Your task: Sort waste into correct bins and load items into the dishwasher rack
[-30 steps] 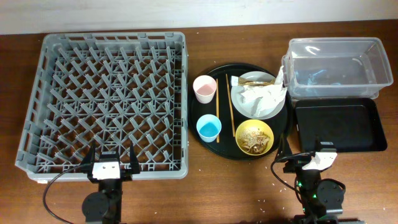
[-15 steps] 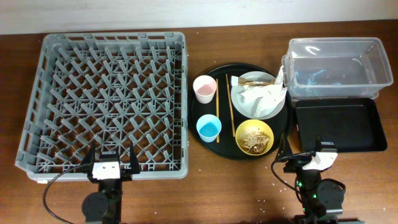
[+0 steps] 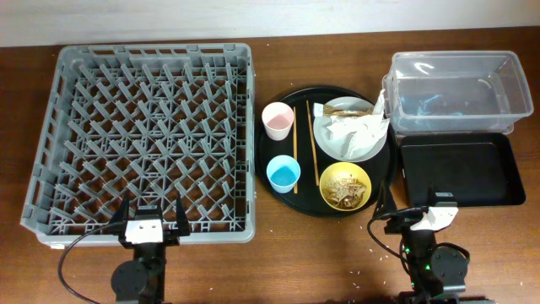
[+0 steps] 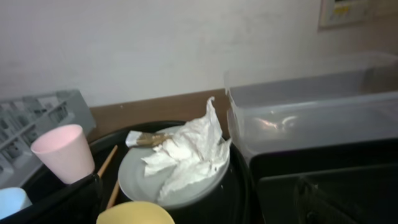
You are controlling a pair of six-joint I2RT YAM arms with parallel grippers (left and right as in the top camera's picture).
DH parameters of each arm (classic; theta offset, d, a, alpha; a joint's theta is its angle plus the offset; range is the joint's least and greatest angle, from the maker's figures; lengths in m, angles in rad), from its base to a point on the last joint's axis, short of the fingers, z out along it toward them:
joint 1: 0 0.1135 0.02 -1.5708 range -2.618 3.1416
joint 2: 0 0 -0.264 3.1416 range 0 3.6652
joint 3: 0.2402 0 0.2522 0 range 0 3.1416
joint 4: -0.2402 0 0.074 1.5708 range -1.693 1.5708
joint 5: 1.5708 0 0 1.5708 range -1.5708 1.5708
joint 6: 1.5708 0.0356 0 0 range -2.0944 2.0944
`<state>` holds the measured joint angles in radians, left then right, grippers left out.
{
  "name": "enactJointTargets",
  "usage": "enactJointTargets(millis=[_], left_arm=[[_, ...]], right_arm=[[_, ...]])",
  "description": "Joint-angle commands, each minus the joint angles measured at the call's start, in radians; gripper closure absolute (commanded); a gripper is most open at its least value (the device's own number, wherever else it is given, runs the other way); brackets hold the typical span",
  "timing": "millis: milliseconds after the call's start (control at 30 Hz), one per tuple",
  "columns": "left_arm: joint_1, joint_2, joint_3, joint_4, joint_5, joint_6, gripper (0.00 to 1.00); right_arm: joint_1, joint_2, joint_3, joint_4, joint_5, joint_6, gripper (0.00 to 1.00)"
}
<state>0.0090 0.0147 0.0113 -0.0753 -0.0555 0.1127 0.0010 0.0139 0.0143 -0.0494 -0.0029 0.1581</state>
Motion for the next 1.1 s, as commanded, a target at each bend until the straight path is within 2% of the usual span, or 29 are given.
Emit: enactJointTargets(millis=[0, 167, 333, 467, 633, 767, 867, 1067], left_arm=[[0.007, -0.008, -0.002, -0.006, 0.011, 0.016, 0.0], [0.007, -0.008, -0.002, -0.006, 0.011, 0.016, 0.01], [0.007, -0.008, -0.002, -0.005, 0.011, 0.016, 0.0], [0.007, -0.008, -0.002, -0.005, 0.011, 0.016, 0.01], [0.007, -0.008, -0.002, -0.006, 0.011, 0.016, 0.0], [0.007, -0.008, -0.002, -0.005, 0.011, 0.016, 0.0], [0.007, -0.008, -0.002, -0.006, 0.011, 0.016, 0.0], [0.007, -0.008, -0.002, -0.005, 0.011, 0.016, 0.0]], right_arm=[[0.005, -0.009, -0.009, 0.054, -0.023, 0.006, 0.02], [0.005, -0.008, 0.011, 0.183, -0.118, 0.006, 0.01], [0.005, 0.018, 0.094, 0.181, -0.129, 0.004, 0.01], [0.005, 0.108, 0.194, 0.18, -0.147, 0.0, 0.02], [0.005, 0.362, 0.417, 0.098, -0.235, -0.024, 0.01], [0.005, 0.67, 0.698, -0.026, -0.324, -0.024, 0.02], [0.006, 0.875, 0.903, -0.15, -0.393, -0.023, 0.02], [0.006, 1.237, 1.269, -0.421, -0.407, -0.023, 0.02]])
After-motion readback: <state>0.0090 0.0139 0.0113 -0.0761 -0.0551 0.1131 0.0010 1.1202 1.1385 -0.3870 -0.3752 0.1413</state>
